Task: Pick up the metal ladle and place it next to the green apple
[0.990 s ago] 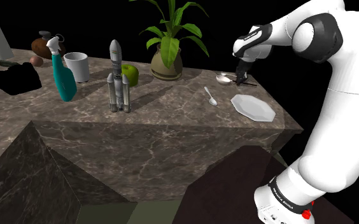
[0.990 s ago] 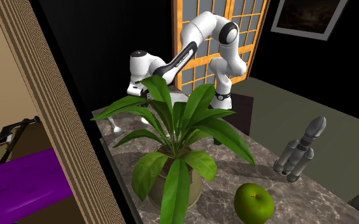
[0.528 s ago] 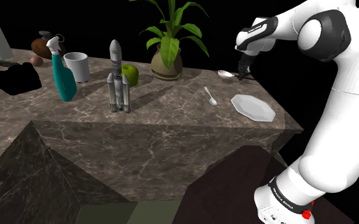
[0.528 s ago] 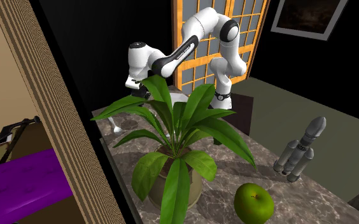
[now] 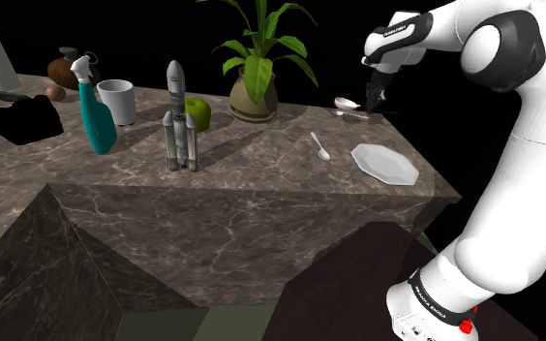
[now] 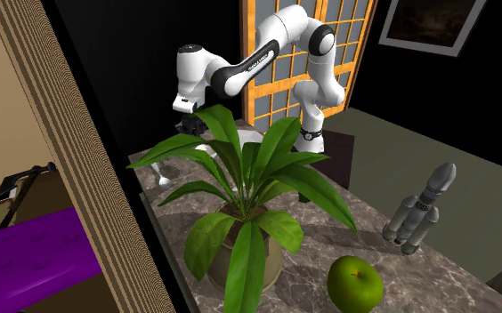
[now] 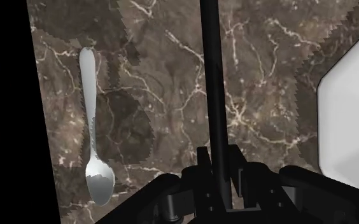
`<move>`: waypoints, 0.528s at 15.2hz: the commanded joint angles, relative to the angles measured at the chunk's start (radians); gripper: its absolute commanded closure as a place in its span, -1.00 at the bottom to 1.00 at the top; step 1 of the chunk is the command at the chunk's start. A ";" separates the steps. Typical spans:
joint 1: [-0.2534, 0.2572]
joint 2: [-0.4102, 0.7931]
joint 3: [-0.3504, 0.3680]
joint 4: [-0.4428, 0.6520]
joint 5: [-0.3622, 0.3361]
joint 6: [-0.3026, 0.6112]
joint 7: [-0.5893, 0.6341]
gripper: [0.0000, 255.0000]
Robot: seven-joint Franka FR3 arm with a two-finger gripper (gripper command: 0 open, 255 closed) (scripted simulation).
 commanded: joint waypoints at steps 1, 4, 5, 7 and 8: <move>0.002 -0.011 -0.003 0.016 -0.006 -0.026 0.002 1.00; 0.003 -0.021 -0.005 0.045 -0.012 -0.063 0.003 1.00; 0.003 -0.024 -0.006 0.055 -0.014 -0.076 0.003 1.00; 0.003 -0.029 -0.008 0.075 -0.017 -0.101 0.003 1.00; 0.003 -0.031 -0.008 0.086 -0.018 -0.113 0.003 1.00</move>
